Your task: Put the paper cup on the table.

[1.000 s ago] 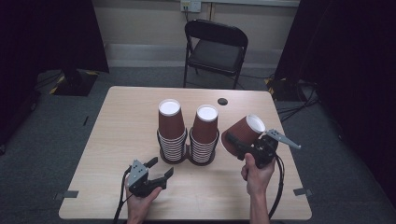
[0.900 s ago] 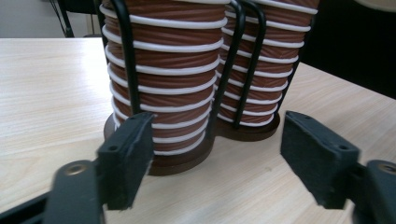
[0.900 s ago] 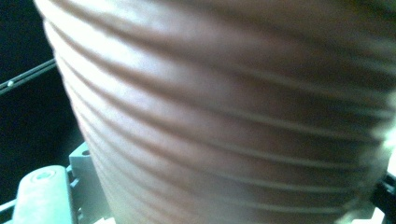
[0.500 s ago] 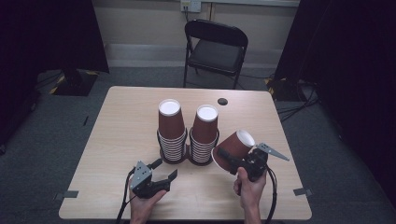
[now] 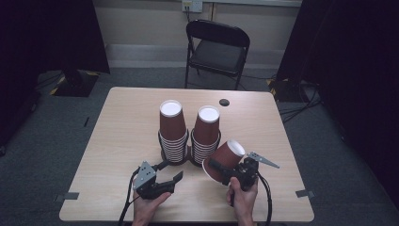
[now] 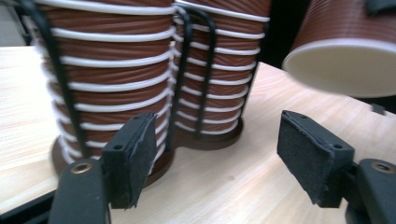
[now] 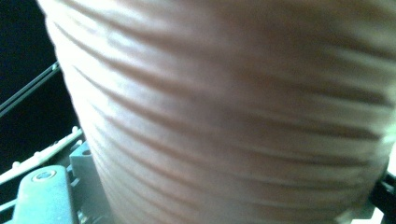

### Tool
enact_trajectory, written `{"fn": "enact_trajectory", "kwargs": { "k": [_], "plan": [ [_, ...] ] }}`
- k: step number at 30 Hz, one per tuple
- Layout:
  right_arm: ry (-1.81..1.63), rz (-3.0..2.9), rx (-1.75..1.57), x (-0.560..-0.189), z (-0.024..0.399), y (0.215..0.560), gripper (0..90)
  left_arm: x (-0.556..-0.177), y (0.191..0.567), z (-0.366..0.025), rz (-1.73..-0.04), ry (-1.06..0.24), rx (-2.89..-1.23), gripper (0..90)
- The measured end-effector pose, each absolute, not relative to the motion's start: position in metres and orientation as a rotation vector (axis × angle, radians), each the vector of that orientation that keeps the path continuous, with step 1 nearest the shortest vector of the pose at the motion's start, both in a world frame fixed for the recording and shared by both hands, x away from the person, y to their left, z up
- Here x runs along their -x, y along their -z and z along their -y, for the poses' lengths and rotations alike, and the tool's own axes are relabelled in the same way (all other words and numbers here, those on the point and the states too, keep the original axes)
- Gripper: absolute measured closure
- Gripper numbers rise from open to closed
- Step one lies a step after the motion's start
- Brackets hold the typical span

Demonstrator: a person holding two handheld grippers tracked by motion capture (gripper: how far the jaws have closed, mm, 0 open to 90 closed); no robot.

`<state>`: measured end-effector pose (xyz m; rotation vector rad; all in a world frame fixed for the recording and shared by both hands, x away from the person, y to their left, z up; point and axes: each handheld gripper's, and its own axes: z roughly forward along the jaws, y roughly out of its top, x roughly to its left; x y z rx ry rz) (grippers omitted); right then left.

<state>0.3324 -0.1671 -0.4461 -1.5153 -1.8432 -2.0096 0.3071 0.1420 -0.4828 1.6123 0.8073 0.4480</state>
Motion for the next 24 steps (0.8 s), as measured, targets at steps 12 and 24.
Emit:
{"fn": "enact_trajectory", "kwargs": {
  "k": [12,24],
  "plan": [
    [1.977,1.731,1.408,-0.325,0.14,0.459,13.7,-0.302,0.48,-0.134,-0.724,-0.457,-1.606,42.7],
    [1.945,1.664,1.388,-0.317,0.124,0.466,13.5,-0.301,0.482,-0.122,-0.632,-0.464,-1.534,51.2]
  ]
}}
